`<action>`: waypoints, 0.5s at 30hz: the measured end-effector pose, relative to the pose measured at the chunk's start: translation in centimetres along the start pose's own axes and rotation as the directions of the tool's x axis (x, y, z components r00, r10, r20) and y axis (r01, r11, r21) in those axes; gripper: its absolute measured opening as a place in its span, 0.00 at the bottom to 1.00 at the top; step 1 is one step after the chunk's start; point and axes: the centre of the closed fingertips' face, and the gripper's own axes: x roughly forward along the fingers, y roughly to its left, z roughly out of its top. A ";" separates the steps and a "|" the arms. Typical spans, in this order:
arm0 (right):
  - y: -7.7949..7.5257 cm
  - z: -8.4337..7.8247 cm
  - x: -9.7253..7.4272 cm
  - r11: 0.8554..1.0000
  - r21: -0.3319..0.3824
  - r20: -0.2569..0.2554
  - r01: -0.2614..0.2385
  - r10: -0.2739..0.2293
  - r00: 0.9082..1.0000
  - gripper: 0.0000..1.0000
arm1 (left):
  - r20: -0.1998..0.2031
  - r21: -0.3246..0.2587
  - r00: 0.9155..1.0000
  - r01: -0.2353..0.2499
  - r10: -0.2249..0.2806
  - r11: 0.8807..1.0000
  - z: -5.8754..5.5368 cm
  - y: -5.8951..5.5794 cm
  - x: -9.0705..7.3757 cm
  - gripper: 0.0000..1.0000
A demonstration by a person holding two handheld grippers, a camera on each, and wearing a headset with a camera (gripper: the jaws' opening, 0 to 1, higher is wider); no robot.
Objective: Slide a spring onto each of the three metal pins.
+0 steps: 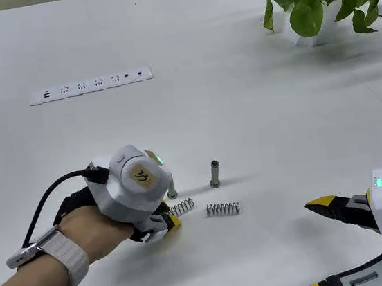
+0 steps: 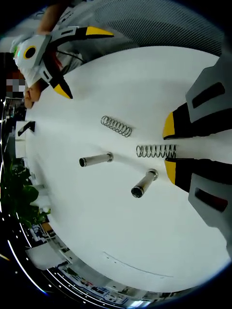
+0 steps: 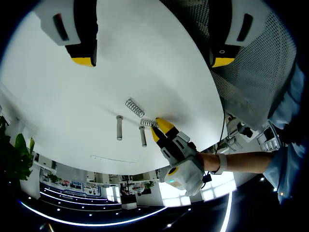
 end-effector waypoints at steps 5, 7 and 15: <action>0.1 -0.1 0.0 1.000 0.001 -0.002 0.002 -0.002 1.000 0.98 | -0.006 -0.004 1.000 -0.010 0.010 1.000 0.1 0.1 0.0 0.12; 0.1 -0.2 0.1 1.000 0.000 -0.005 0.000 0.000 1.000 0.98 | -0.005 -0.008 1.000 -0.009 0.009 1.000 0.1 0.1 0.0 0.11; 0.6 0.2 0.4 1.000 0.000 0.000 -0.007 0.007 1.000 0.97 | 0.040 -0.024 0.997 -0.058 0.059 0.998 0.1 -0.1 -0.2 0.10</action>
